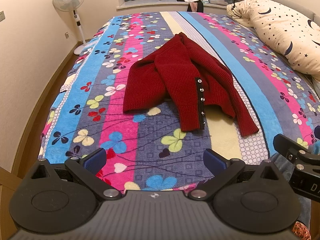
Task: Fold small clothes
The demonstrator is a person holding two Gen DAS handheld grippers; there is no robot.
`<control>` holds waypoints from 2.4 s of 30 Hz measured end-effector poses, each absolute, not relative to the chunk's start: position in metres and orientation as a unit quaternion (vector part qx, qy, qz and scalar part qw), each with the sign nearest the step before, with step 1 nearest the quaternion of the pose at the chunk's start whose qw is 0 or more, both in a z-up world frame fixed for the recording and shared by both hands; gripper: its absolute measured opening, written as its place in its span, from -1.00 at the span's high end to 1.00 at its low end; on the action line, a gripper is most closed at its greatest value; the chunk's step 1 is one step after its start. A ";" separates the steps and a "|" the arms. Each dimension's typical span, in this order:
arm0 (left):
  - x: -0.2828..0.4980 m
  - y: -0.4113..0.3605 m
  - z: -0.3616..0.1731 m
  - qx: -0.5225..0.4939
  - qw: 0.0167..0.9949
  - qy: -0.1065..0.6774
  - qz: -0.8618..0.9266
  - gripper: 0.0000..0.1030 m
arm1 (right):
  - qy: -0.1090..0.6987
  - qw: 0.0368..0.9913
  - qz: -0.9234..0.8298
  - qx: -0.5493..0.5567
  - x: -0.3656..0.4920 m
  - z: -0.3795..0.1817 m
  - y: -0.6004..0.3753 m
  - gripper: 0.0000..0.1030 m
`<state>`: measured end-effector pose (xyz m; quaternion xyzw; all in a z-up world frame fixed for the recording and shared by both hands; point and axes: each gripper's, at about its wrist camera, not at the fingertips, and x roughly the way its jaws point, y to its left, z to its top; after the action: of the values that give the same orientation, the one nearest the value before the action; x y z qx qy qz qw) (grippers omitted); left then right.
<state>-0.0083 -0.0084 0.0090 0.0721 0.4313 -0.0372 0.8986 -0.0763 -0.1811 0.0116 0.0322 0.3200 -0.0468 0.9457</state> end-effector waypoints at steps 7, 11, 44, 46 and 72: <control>-0.009 -0.009 0.009 0.072 0.899 0.431 -0.038 -0.99 | 0.326 0.944 -0.044 0.039 -0.076 0.009 -0.182 -0.99; -0.009 -0.009 0.009 0.072 0.899 0.431 -0.038 -0.99 | 0.312 0.948 -0.045 0.031 -0.076 0.010 -0.181 -0.99; 0.079 -0.019 -0.036 0.079 0.857 0.509 -0.011 -0.99 | 0.395 0.908 -0.041 0.134 0.028 -0.051 -0.237 -0.99; 0.096 -0.024 -0.047 0.084 0.850 0.521 -0.008 -0.99 | 0.406 0.900 -0.036 0.155 0.045 -0.062 -0.245 -0.99; 0.284 -0.157 -0.178 0.156 0.794 0.585 -0.065 -0.99 | 0.533 0.825 -0.097 0.157 0.160 -0.185 -0.320 -0.99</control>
<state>0.2843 -0.1571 -0.1784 0.1561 0.5845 -0.0649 0.7936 0.1603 -0.3201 -0.1855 0.1573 0.5333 -0.0971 0.8255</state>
